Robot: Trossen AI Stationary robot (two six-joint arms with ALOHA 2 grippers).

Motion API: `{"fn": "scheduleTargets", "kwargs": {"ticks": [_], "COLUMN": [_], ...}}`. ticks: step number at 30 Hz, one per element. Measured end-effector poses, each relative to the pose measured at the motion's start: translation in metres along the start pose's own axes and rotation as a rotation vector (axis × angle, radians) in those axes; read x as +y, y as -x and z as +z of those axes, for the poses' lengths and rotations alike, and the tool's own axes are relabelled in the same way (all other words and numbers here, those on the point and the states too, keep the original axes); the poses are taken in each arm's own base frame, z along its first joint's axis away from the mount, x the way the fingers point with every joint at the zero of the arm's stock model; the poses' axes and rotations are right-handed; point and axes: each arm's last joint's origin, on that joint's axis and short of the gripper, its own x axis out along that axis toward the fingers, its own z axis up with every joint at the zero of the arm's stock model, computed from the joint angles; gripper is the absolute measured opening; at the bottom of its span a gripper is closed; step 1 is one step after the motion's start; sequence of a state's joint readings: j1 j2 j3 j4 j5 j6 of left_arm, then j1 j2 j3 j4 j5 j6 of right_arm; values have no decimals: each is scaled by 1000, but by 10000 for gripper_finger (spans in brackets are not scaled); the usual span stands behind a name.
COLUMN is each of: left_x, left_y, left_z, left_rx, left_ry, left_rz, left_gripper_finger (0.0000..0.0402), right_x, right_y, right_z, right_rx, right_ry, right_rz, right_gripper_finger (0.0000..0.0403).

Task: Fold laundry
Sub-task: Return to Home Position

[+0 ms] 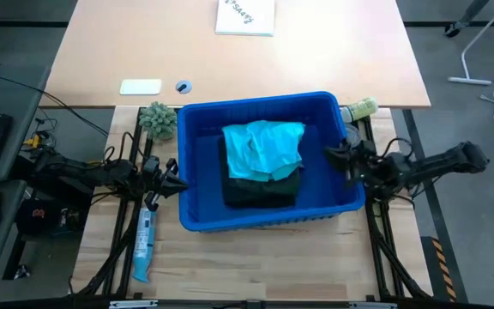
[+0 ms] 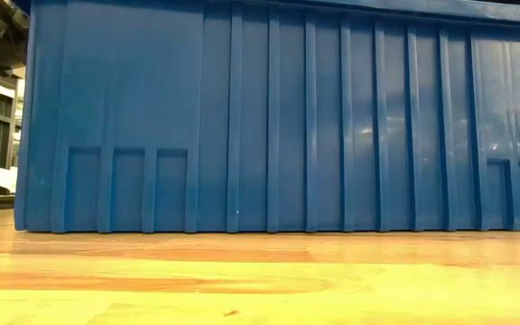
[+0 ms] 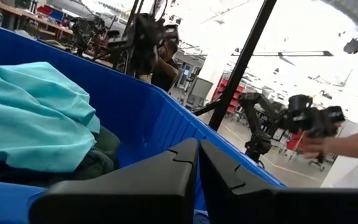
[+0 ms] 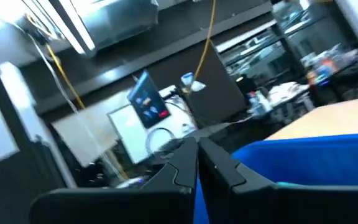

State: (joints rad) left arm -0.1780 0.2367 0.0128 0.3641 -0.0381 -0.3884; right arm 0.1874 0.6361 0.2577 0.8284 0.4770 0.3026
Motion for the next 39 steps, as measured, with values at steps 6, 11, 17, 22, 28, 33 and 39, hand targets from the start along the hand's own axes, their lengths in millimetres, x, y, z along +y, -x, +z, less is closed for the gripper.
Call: {"fn": "scheduleTargets", "kwargs": {"ticks": [6, 11, 17, 22, 28, 33, 39], "left_x": [0, 0, -1, -1, -1, 5, 5], "left_y": [0, 0, 0, 0, 0, 0, 0], "left_z": [0, 0, 1, 2, 2, -2, 3], "left_rx": [3, 1, -11, -28, -23, 42, -29], "left_ry": [-28, -32, -31, -31, -31, -41, -42], "left_rz": [-6, -6, -8, -12, -9, 46, 44], "left_gripper_finger": [0, 0, 0, 0, 0, 0, 0], "right_x": [-19, -37, -52, -53, -38, -30, -28], "right_y": [11, 20, 19, 19, 7, 1, 9], "right_z": [-27, -40, -45, -38, -12, 2, 12], "right_rx": [120, 172, 253, 184, 32, -23, -39], "right_ry": [229, 291, 412, 444, 389, 369, 359], "right_rz": [82, 21, -137, -162, -129, -117, -109], "right_gripper_finger": [0, 0, 0, 0, 0, 0, 0]}}
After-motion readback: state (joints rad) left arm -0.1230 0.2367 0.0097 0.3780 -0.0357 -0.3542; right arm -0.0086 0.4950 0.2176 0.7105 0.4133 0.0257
